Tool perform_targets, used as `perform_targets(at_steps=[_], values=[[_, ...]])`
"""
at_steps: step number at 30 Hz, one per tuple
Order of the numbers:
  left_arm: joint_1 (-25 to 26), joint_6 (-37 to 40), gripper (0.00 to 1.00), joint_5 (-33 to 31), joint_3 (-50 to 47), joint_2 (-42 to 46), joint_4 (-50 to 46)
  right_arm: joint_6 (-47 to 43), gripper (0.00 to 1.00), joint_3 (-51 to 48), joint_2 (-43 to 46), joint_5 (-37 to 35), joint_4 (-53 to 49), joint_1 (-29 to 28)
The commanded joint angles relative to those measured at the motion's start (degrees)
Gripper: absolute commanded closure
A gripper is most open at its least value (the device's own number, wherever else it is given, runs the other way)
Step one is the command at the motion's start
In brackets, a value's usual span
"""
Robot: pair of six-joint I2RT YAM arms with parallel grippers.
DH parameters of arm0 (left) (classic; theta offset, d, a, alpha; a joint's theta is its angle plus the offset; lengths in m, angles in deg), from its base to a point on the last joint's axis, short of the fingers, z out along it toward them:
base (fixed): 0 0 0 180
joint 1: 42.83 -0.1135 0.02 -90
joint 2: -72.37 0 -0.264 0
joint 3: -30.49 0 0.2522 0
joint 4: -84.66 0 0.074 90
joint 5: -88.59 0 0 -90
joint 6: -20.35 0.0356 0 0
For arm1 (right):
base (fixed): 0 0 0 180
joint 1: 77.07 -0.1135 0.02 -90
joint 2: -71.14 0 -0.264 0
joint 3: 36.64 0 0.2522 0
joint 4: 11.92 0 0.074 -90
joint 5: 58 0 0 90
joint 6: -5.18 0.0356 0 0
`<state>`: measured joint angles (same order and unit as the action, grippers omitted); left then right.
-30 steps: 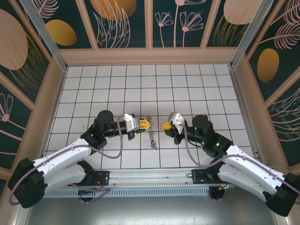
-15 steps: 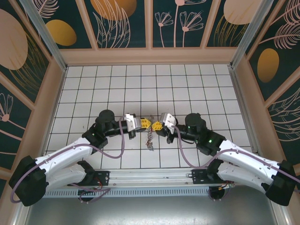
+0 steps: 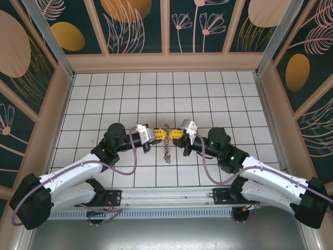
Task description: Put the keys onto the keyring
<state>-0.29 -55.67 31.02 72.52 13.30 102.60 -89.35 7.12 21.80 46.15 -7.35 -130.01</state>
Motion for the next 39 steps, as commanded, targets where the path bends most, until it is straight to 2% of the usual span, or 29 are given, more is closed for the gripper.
perform_targets(at_steps=[1, 10, 15, 23, 31, 39], values=[[0.2, -2.7, 1.0, 0.0, -0.6, 1.1, 6.3, 5.7, 1.0, -1.9, 0.0, -4.4, 8.0, -0.6], [0.1, -3.6, 1.0, 0.1, -1.3, 1.1, 7.8, 12.9, 1.0, -4.1, -0.6, -7.8, 13.8, -0.7], [0.1, -5.4, 1.0, -0.5, -2.8, 1.0, 12.5, 19.4, 1.0, -4.7, -1.7, -9.0, 16.2, -0.7], [0.1, -7.6, 1.0, -1.3, -5.1, 1.0, 21.0, 28.5, 1.0, -5.0, -3.4, -6.0, 16.3, 0.6], [0.2, -8.4, 1.0, -2.0, -6.0, 0.7, 25.2, 36.2, 1.0, -5.5, -3.8, -4.1, 17.8, 2.6], [0.1, -9.2, 1.0, -2.3, -6.3, -0.2, 27.3, 39.1, 1.0, -5.1, -5.3, 0.8, 19.8, 3.1]])
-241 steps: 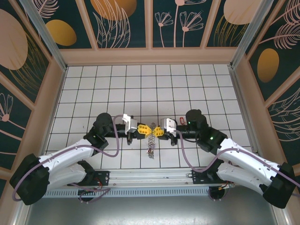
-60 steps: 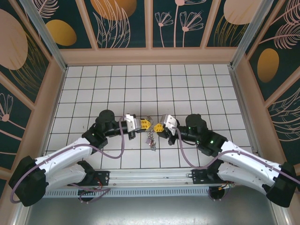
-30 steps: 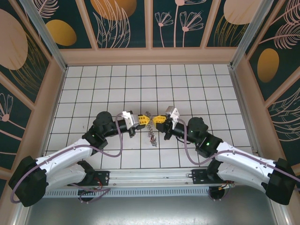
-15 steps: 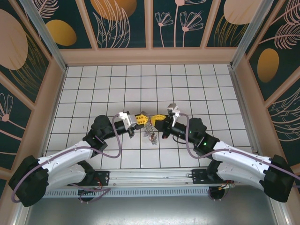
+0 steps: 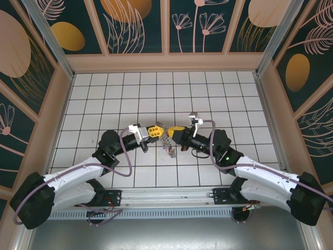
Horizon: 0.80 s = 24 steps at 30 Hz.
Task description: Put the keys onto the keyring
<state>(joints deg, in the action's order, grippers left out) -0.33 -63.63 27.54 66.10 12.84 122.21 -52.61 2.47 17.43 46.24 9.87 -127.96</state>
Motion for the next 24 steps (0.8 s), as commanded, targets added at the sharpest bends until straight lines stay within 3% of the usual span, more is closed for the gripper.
perform_targets(at_steps=[1, 5, 14, 19, 24], values=[[0.2, -1.3, 1.0, 1.2, 0.3, 0.1, 7.8, 2.8, 1.0, -0.3, -1.2, 1.7, 3.0, 1.1], [0.2, -1.6, 1.0, 1.9, 0.5, -0.2, 8.2, 3.8, 0.92, 1.5, -2.4, 3.8, 0.3, 1.5], [0.2, -2.5, 1.0, 3.9, 0.6, 0.6, 8.4, -8.4, 0.6, 7.9, 2.0, 4.7, -16.1, 3.3], [0.2, -3.3, 1.0, 5.7, 1.0, 0.6, 8.5, -26.4, 0.57, 15.4, 4.0, 7.4, -32.1, 3.5], [0.1, -5.5, 1.0, 8.1, 1.6, 0.2, 9.1, -37.1, 0.67, 19.9, 4.4, 5.3, -39.8, 3.4]])
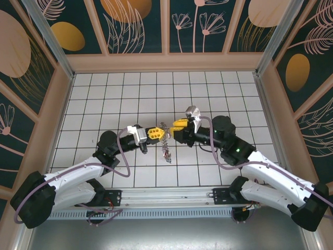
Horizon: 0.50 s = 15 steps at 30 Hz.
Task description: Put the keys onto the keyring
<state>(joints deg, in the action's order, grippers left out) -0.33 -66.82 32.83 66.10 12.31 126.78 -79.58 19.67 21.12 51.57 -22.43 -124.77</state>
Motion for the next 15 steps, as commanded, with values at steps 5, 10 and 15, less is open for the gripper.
perform_targets(at_steps=[5, 10, 15], values=[[0.2, -5.4, 1.0, 3.0, 1.3, 0.5, 7.3, -13.0, 0.69, 3.8, 0.1, 0.9, -8.2, 0.2], [0.2, -7.5, 1.0, 3.4, 1.5, -0.1, 8.7, -13.5, 0.7, 3.4, 0.7, 2.5, -9.0, 0.2], [0.2, -7.7, 1.0, 4.0, 2.2, -0.3, 7.9, -16.9, 0.6, 3.4, 4.0, 6.3, -10.4, 0.0]])
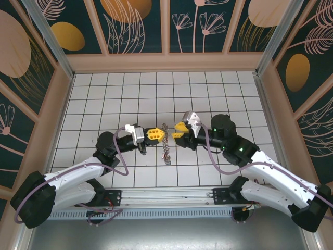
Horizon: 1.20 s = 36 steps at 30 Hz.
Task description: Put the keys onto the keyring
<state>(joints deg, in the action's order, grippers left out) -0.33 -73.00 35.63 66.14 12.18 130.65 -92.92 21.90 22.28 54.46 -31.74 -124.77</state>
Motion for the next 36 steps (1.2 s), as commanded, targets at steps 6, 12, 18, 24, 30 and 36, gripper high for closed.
perform_targets(at_steps=[6, 12, 18, 24, 30, 36], values=[[0.1, -0.9, 1.0, 4.0, 3.7, -0.5, -0.1, -11.5, 0.61, 4.6, 3.0, 0.9, -8.8, -0.2], [0.2, -1.8, 1.0, 4.9, 3.9, -0.4, 0.4, -11.7, 0.7, 6.2, -0.3, 4.9, -8.7, -0.2], [0.2, -1.8, 1.0, 4.1, 4.0, -0.2, 0.4, -11.0, 0.67, 6.2, -1.9, 8.1, -9.5, -0.2], [0.2, -1.5, 1.0, 3.8, 4.2, -0.5, -0.1, -11.7, 0.6, 6.4, -0.1, 7.4, -11.7, -0.3], [0.2, -1.2, 1.0, 4.0, 4.3, -0.5, -0.8, -11.2, 0.58, 6.1, -0.3, 8.8, -10.7, -0.3], [0.2, -0.7, 1.0, 4.4, 4.2, -0.7, -1.1, -10.1, 0.69, 7.0, -1.1, 8.9, -8.7, -0.2]])
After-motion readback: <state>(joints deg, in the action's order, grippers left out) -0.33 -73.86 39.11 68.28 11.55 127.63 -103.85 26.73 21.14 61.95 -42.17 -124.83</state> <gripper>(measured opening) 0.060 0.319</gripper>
